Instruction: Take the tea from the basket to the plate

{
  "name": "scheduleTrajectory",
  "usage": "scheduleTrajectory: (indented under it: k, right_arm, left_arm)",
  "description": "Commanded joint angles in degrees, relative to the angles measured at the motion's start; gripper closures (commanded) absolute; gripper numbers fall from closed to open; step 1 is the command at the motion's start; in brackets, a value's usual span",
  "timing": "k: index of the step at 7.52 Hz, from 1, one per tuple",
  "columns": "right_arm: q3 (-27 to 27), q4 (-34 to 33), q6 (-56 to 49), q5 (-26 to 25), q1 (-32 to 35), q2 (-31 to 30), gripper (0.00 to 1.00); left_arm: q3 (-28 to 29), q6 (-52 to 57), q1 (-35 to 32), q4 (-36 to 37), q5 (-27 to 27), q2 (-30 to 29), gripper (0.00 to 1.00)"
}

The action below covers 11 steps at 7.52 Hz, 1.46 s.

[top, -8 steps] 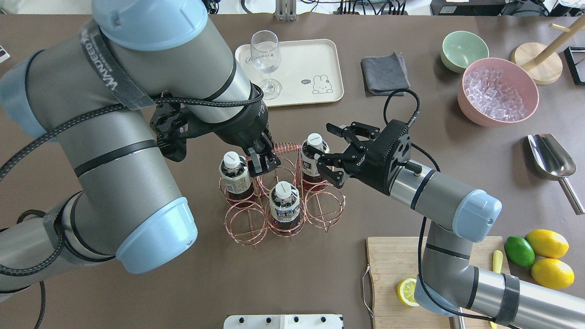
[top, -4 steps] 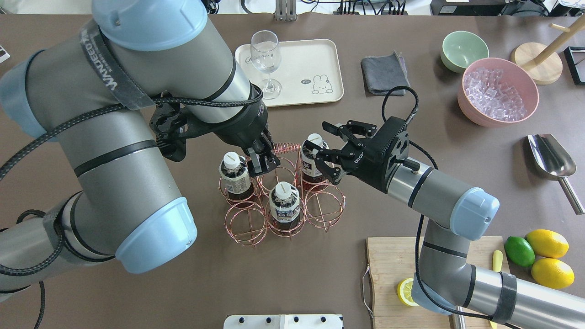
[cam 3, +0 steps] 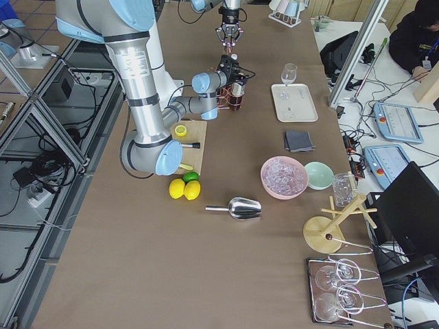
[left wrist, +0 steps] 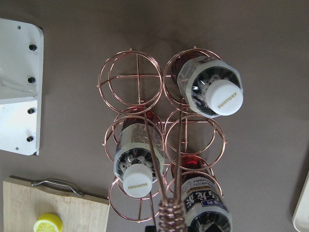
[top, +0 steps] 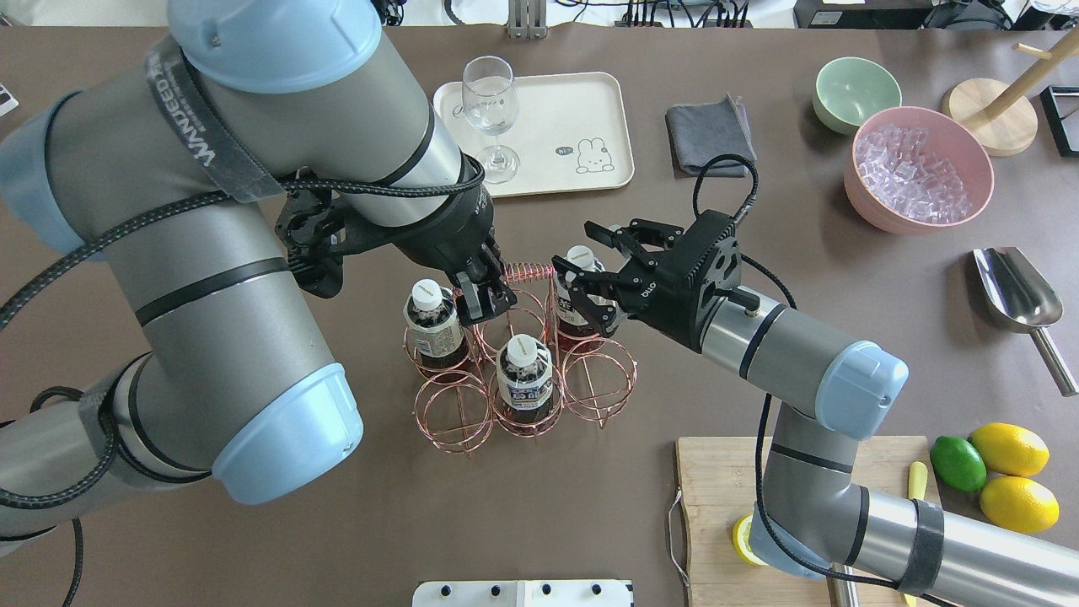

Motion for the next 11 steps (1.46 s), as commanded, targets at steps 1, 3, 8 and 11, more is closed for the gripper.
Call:
scheduleTrajectory:
  k: [1, 3, 8, 11]
  right_arm:
    - [-0.4, 0.1, -0.1, 0.0, -0.3, -0.5, 0.39]
    - [-0.3, 0.3, -0.1, 0.0, -0.7, -0.5, 0.44]
    - [1.2, -0.4, 0.1, -0.1, -0.7, -0.8, 1.00]
    - [10.0, -8.0, 0.3, 0.1, -0.7, -2.9, 1.00]
  left_arm:
    - [0.1, 0.0, 0.0, -0.1, 0.0, 0.0, 1.00]
    - [0.1, 0.0, 0.1, -0.1, 0.0, 0.0, 1.00]
    - [0.2, 0.1, -0.1, -0.1, 0.1, -0.2, 1.00]
    - [-0.7, 0.3, -3.5, 2.1, -0.8, -0.6, 1.00]
